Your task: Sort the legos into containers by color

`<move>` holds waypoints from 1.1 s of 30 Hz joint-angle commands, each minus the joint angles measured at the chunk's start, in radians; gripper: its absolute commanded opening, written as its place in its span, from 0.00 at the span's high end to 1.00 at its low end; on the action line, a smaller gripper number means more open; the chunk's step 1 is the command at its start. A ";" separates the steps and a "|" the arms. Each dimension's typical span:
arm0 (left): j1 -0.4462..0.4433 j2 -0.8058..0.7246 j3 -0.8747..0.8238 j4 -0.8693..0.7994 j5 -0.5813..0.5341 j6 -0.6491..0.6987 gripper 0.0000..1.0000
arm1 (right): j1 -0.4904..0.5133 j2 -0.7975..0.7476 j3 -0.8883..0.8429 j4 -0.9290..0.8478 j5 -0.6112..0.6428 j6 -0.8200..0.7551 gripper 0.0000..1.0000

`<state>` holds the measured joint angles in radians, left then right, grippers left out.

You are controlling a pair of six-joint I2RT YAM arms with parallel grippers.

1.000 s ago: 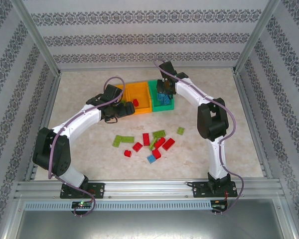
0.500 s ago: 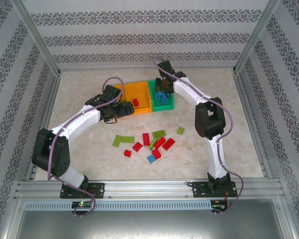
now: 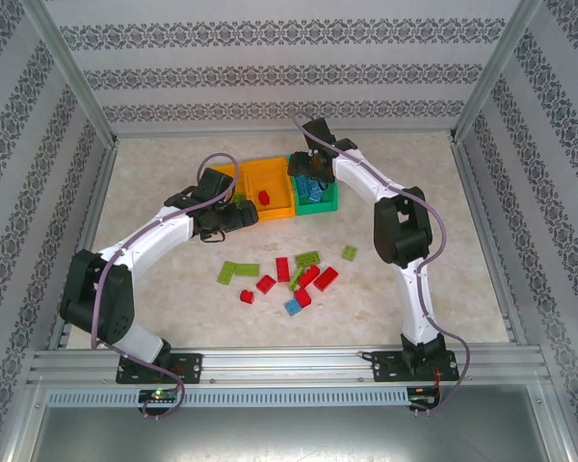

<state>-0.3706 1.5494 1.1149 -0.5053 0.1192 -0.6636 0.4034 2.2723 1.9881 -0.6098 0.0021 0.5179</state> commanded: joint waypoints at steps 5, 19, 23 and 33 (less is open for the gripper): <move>0.013 -0.018 -0.013 0.037 0.004 -0.016 0.01 | 0.009 -0.147 -0.074 -0.036 -0.027 -0.031 0.15; 0.012 -0.080 -0.050 0.016 -0.060 0.053 0.01 | 0.004 -0.487 -0.519 -0.009 0.023 -0.156 0.12; 0.013 -0.100 -0.074 0.016 -0.072 0.065 0.01 | -0.023 -0.545 -0.656 -0.112 0.004 -0.081 0.14; 0.013 -0.150 -0.133 0.037 -0.120 0.083 0.01 | -0.013 -0.664 -0.944 -0.073 0.010 0.121 0.17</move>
<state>-0.3706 1.4326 0.9955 -0.4847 0.0364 -0.6067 0.3859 1.6402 1.0622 -0.6891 0.0032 0.5659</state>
